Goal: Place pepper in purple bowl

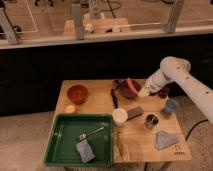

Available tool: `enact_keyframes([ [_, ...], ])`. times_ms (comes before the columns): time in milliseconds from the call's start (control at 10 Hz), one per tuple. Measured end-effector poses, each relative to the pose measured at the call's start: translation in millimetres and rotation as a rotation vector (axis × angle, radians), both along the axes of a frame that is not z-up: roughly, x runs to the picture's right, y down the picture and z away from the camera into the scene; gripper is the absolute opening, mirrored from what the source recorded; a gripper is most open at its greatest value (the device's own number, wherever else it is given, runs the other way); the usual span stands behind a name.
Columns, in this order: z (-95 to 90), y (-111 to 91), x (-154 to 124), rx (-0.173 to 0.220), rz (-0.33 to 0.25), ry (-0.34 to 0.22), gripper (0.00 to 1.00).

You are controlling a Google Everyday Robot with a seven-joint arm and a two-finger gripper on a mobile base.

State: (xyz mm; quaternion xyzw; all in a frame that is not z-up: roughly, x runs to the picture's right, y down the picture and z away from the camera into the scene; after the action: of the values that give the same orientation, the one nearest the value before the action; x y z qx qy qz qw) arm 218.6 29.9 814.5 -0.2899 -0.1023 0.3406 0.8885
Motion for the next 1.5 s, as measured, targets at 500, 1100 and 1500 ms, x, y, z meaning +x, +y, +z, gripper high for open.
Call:
enact_keyframes([
  [500, 2.0, 3, -1, -0.021, -0.011, 0.021, 0.0],
  [1100, 17.7, 11, 6, -0.08, 0.013, 0.015, 0.37],
  [1500, 21.4, 16, 7, -0.104, 0.028, 0.021, 0.76],
])
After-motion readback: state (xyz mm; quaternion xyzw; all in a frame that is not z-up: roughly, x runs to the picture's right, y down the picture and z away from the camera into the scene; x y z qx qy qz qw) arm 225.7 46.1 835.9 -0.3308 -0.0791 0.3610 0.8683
